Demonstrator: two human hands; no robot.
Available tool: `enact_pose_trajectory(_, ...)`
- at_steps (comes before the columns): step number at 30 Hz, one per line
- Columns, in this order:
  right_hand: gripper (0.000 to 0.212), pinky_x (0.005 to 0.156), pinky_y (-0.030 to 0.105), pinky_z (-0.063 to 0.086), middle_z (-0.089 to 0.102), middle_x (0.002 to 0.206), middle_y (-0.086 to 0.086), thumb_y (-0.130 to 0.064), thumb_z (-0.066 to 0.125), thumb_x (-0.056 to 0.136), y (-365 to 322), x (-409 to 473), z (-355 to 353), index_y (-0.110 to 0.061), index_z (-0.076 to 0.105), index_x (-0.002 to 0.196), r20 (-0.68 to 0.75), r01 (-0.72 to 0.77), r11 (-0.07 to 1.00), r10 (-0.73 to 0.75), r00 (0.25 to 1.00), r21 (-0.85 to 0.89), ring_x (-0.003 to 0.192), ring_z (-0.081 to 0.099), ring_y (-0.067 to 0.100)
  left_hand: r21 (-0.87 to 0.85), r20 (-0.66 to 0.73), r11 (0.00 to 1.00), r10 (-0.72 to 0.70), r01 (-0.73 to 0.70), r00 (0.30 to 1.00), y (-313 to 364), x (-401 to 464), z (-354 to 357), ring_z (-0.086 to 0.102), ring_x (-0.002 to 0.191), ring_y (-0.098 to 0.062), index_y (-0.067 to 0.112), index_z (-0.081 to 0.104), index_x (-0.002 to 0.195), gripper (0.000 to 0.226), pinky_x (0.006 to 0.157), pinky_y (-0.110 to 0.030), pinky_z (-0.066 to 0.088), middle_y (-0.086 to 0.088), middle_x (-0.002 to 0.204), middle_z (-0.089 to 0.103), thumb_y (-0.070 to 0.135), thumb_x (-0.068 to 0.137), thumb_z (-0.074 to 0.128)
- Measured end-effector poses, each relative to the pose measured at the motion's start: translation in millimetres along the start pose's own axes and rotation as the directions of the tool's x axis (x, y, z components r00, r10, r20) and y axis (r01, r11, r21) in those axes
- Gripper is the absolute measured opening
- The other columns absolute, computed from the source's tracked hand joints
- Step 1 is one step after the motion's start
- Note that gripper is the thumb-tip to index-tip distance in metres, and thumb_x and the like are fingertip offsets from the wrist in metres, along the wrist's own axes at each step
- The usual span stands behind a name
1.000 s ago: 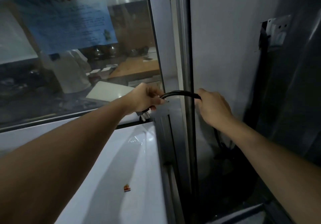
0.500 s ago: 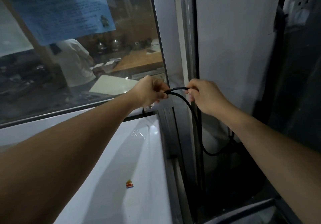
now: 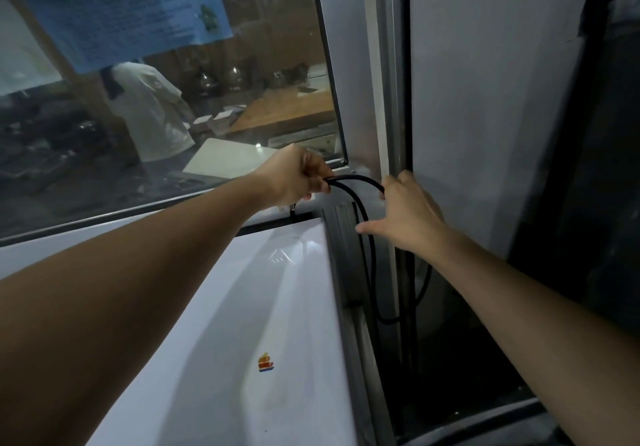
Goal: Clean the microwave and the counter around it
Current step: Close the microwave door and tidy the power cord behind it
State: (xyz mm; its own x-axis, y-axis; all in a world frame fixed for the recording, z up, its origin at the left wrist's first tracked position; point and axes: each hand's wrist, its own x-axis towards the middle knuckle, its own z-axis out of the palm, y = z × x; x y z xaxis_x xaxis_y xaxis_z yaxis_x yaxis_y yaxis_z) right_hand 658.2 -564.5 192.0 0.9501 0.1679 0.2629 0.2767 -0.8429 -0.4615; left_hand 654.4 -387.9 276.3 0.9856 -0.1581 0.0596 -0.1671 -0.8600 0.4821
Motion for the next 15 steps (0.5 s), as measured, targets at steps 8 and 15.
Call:
enact_pose_trajectory(8, 0.037, 0.066, 0.031, 0.038, 0.05, 0.113, 0.013, -0.038, 0.058, 0.09, -5.4, 4.3, 20.2, -0.002, 0.064, 0.099, -0.087, 0.001, 0.998, 0.005, 0.996, 0.064, 0.085, 0.054, 0.025, 0.115, -0.021, 0.989, 0.092, -0.089, 0.996, -3.3, -7.5, 3.0, 0.053, 0.063, 0.0, 0.018, 0.072, 0.101, 0.017, 0.057, -0.01, 0.044, 0.01, 0.077, 0.064, 0.013, 0.086, 0.066)
enact_pose_trajectory(15, 0.044, 0.061, 0.026, 0.033, 0.041, 0.064, -0.001, -0.026, 0.051, 0.096, 1.0, 5.9, 14.8, -0.016, 0.036, 0.056, -0.049, -0.004, 0.995, 0.009, 0.999, 0.1, 0.069, 0.049, 0.021, 0.21, -0.107, 0.971, 0.139, -0.114, 0.984, -2.9, -16.5, 4.9, 0.055, 0.081, -0.018, 0.011, 0.052, 0.103, 0.027, 0.07, -0.027, 0.047, -0.001, 0.096, 0.058, 0.007, 0.082, 0.068)
